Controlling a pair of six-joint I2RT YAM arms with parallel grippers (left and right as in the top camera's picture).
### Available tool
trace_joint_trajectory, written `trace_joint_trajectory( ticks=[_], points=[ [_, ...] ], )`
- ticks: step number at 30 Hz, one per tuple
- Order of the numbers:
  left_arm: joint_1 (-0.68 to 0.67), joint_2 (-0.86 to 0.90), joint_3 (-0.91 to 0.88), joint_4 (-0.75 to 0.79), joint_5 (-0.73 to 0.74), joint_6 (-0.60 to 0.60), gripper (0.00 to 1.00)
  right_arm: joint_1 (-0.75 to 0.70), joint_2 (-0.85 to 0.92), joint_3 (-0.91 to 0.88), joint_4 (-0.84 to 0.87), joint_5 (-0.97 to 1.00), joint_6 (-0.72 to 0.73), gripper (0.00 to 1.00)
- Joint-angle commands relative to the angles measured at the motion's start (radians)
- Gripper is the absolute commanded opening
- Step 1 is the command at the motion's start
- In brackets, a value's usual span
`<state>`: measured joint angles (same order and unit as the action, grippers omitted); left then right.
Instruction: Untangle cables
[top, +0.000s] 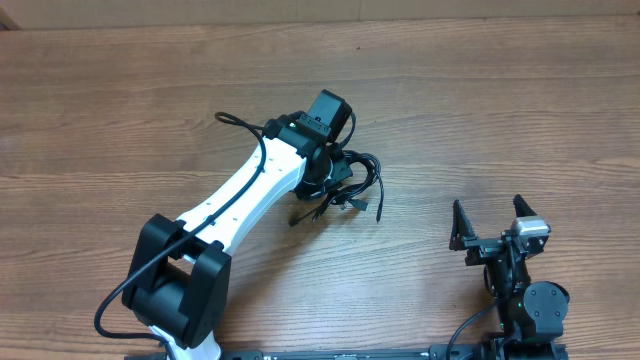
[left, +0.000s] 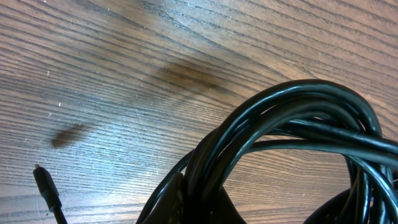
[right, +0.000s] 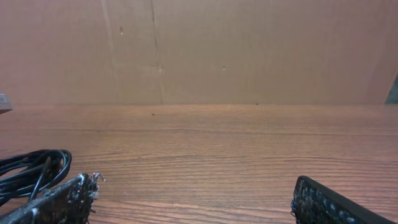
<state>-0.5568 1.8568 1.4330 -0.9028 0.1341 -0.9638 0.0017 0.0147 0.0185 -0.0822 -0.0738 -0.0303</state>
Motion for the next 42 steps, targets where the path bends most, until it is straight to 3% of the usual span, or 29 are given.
trace_joint_trajectory(
  ticks=[1, 23, 34, 39, 42],
  points=[
    [-0.008, -0.028, 0.011, 0.001, -0.015, 0.022, 0.04, 0.005, -0.008, -0.011, 0.005, 0.005, -0.004, 1.0],
    [-0.008, -0.028, 0.011, -0.002, -0.014, 0.019, 0.04, 0.005, -0.008, -0.011, 0.005, 0.005, -0.004, 1.0],
    [-0.008, -0.028, 0.011, -0.014, -0.01, -0.176, 0.05, 0.005, -0.008, -0.011, 0.005, 0.005, -0.004, 1.0],
    [-0.008, -0.028, 0.011, -0.009, -0.034, -0.178, 0.38, 0.005, -0.008, -0.011, 0.005, 0.005, -0.004, 1.0],
    [-0.006, -0.028, 0.011, -0.01, -0.088, -0.09, 0.52, 0.005, -0.008, -0.011, 0.005, 0.005, -0.004, 1.0]
  ],
)
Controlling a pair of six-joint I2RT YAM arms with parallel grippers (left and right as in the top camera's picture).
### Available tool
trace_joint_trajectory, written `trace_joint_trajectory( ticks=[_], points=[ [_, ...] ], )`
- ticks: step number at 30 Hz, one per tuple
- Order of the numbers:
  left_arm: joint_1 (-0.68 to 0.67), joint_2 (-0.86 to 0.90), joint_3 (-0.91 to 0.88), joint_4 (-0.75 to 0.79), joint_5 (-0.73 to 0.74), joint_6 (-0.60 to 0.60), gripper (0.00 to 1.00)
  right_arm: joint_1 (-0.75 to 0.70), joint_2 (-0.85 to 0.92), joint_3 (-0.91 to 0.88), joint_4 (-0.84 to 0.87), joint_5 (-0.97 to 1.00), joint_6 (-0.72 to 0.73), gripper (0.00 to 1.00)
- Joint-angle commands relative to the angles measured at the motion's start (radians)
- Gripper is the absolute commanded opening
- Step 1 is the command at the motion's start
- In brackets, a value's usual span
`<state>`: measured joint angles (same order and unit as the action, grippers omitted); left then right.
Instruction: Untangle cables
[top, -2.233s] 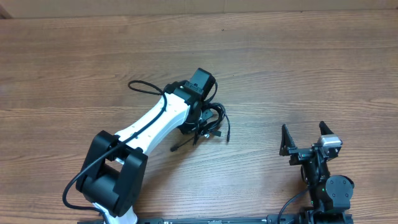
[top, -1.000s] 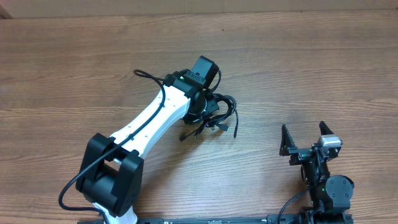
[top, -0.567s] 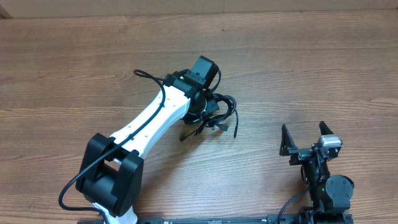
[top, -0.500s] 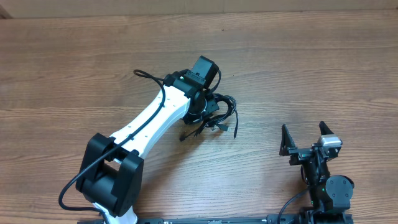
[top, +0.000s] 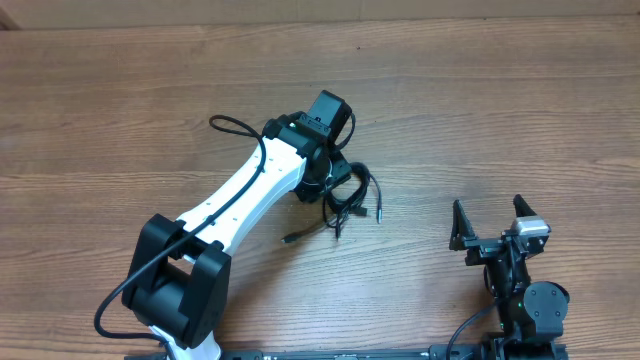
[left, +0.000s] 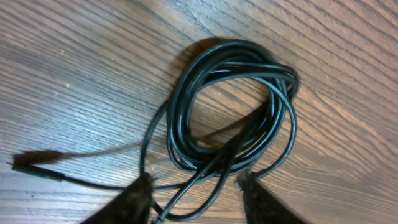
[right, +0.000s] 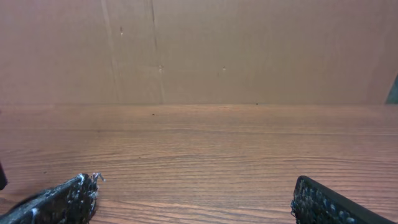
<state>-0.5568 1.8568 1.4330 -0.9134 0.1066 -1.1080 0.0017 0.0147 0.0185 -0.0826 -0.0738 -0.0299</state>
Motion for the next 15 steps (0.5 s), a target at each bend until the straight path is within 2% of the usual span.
trace_joint_trajectory(
  ticks=[1, 2, 4, 10, 12, 15],
  points=[
    [-0.006, -0.028, 0.011, 0.001, -0.072, 0.104, 0.56, 0.005, -0.008, -0.011, 0.005, 0.005, -0.004, 1.0],
    [-0.006, -0.028, 0.011, 0.002, -0.082, 0.151, 0.57, 0.005, -0.008, -0.011, 0.005, 0.005, -0.005, 1.0],
    [-0.006, -0.028, 0.011, 0.015, -0.119, 0.273, 0.52, 0.005, -0.008, -0.011, 0.005, 0.005, -0.005, 1.0],
    [-0.006, -0.028, 0.011, 0.153, -0.248, 0.814, 0.59, 0.005, -0.008, -0.011, 0.005, 0.005, -0.005, 1.0],
    [-0.006, -0.028, 0.011, 0.179, -0.238, 0.883, 0.57, 0.005, -0.008, -0.011, 0.005, 0.005, -0.005, 1.0],
    [-0.006, -0.019, 0.009, 0.182, -0.237, 0.891, 0.44, 0.005, -0.008, -0.011, 0.005, 0.005, -0.005, 1.0]
  ],
)
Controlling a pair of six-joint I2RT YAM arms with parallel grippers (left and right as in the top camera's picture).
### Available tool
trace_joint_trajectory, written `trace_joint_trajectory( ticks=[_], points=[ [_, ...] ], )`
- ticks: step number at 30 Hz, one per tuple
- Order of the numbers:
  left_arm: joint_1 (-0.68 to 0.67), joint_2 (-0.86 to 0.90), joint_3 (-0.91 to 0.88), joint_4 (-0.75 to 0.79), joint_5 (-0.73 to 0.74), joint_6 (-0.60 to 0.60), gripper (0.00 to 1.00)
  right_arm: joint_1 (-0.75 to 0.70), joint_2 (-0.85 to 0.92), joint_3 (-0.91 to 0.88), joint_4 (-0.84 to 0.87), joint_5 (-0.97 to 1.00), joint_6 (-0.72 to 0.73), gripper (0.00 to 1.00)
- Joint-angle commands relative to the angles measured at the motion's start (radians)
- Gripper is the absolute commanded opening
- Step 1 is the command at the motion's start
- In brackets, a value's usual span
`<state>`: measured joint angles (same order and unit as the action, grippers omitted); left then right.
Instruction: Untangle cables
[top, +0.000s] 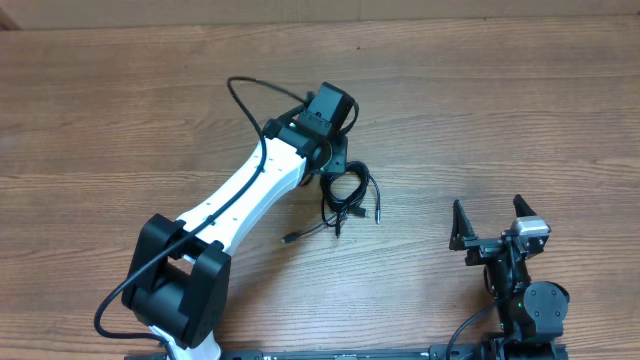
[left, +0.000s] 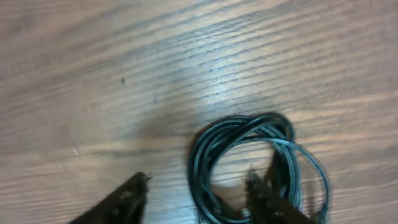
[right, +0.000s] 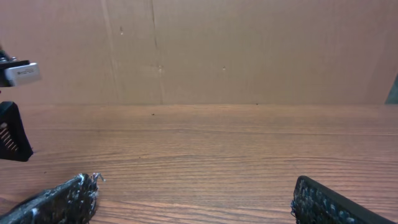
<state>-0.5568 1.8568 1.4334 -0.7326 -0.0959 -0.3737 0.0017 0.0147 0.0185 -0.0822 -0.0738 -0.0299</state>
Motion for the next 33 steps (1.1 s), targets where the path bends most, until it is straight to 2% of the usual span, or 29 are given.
trace_joint_trajectory(
  ticks=[1, 5, 14, 16, 19, 21, 23, 28, 33],
  points=[
    [-0.006, -0.013, 0.009, -0.002, -0.03, 0.148, 0.43, 0.005, -0.008, -0.011, 0.005, 0.005, -0.005, 1.0],
    [-0.005, 0.024, 0.008, -0.003, 0.019, 0.073, 0.45, 0.005, -0.008, -0.011, 0.005, 0.005, -0.005, 1.0],
    [-0.005, 0.116, 0.008, -0.018, 0.048, -0.056, 0.43, 0.005, -0.008, -0.011, 0.005, 0.005, -0.005, 1.0],
    [-0.005, 0.138, 0.008, -0.026, 0.048, -0.095, 0.35, 0.005, -0.008, -0.011, 0.005, 0.005, -0.005, 1.0],
    [-0.004, 0.169, 0.008, -0.024, 0.042, -0.137, 0.31, 0.005, -0.008, -0.011, 0.005, 0.005, -0.005, 1.0],
    [-0.004, 0.183, 0.008, -0.026, 0.042, -0.165, 0.22, 0.005, -0.008, -0.011, 0.005, 0.005, -0.005, 1.0],
    [-0.004, 0.193, 0.008, -0.026, 0.042, -0.186, 0.18, 0.005, -0.008, -0.011, 0.005, 0.005, -0.005, 1.0],
    [-0.004, 0.203, 0.008, -0.026, 0.042, -0.218, 0.21, 0.005, -0.008, -0.011, 0.005, 0.005, -0.005, 1.0],
    [-0.005, 0.203, 0.008, -0.026, 0.044, -0.218, 0.42, 0.005, -0.008, -0.011, 0.005, 0.005, -0.004, 1.0]
  ],
)
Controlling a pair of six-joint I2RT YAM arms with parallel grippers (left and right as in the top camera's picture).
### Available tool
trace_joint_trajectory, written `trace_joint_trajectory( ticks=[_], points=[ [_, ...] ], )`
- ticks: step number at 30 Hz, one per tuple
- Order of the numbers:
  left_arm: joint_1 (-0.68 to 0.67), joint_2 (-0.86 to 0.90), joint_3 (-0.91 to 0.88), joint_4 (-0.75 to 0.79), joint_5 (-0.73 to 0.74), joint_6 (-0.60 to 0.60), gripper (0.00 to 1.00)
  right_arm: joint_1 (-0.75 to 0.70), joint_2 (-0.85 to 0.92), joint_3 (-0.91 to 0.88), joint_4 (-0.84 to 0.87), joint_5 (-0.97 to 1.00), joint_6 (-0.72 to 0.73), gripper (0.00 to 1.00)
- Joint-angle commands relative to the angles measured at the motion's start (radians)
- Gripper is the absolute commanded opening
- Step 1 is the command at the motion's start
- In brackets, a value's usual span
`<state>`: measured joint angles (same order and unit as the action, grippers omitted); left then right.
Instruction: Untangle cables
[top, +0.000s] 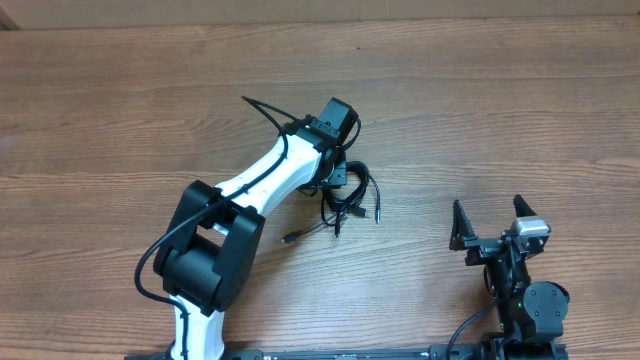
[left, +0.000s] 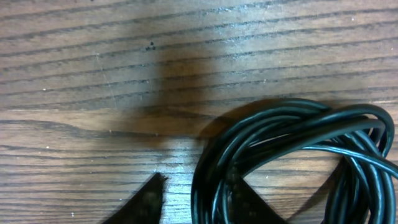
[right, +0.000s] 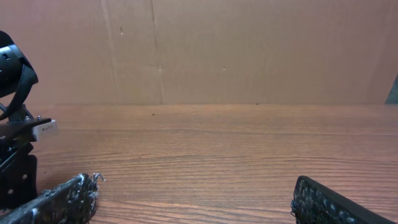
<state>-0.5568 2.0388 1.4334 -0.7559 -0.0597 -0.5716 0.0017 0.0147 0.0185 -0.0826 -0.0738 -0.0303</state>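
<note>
A black cable (top: 347, 197) lies coiled on the wooden table, one plug end (top: 290, 238) trailing to the lower left. My left gripper (top: 336, 178) stands low over the coil's near edge. In the left wrist view the coil (left: 292, 124) fills the right half. The left gripper (left: 199, 200) is open, and the coil's left strands run between its dark fingertips (left: 154, 190). My right gripper (top: 490, 222) rests open at the front right, far from the cable. The right wrist view shows that gripper (right: 193, 199) with only bare wood between its fingers.
The wooden table (top: 520, 110) stretches all around the coil. A cardboard wall (right: 249, 50) stands beyond its far edge. The left arm's white links (top: 265, 180) cross the table from the front left toward the coil.
My left gripper has come down from higher above the table onto the coil's left edge, still open. The left arm's elbow has shifted. The coil and the right arm have not moved.
At first my left gripper sat very low in a tight bundle of cable. Then it stood open above a looser coil with one end trailing out. Then it was raised and set back, and now it is down astride the coil's edge.
</note>
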Motion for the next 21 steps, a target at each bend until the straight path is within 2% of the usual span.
trace_joint_trajectory(
  ticks=[1, 2, 4, 9, 10, 11, 14, 17, 18, 19, 21],
  points=[
    [-0.005, 0.021, 0.008, -0.004, 0.008, -0.02, 0.47, 0.005, -0.008, -0.011, 0.005, 0.005, -0.004, 1.0],
    [-0.005, 0.021, 0.008, -0.005, 0.008, -0.02, 0.53, 0.005, -0.008, -0.011, 0.005, 0.005, -0.004, 1.0],
    [-0.005, 0.022, 0.008, -0.006, 0.008, -0.02, 0.52, 0.005, -0.008, -0.011, 0.005, 0.005, -0.004, 1.0],
    [-0.005, 0.046, 0.007, -0.006, 0.009, -0.036, 0.27, 0.005, -0.008, -0.011, 0.005, 0.005, -0.004, 1.0],
    [-0.005, 0.052, 0.007, -0.007, 0.013, -0.039, 0.19, 0.005, -0.008, -0.011, 0.005, 0.005, -0.004, 1.0],
    [-0.005, 0.064, 0.006, -0.006, 0.021, -0.039, 0.17, 0.005, -0.008, -0.011, 0.005, 0.005, -0.004, 1.0],
    [-0.003, 0.076, 0.006, -0.006, 0.035, -0.038, 0.23, 0.005, -0.008, -0.011, 0.005, 0.005, -0.004, 1.0],
    [0.002, 0.077, 0.006, -0.006, 0.038, -0.033, 0.46, 0.005, -0.008, -0.011, 0.005, 0.005, -0.004, 1.0],
    [0.002, 0.077, 0.006, -0.006, 0.039, -0.029, 0.47, 0.005, -0.008, -0.011, 0.005, 0.005, -0.004, 1.0],
    [0.002, 0.076, 0.006, -0.006, 0.043, -0.021, 0.35, 0.005, -0.008, -0.011, 0.005, 0.005, -0.004, 1.0],
    [0.002, 0.077, 0.006, 0.002, 0.063, 0.023, 0.04, 0.005, -0.008, -0.011, 0.005, 0.005, -0.004, 1.0]
  ],
)
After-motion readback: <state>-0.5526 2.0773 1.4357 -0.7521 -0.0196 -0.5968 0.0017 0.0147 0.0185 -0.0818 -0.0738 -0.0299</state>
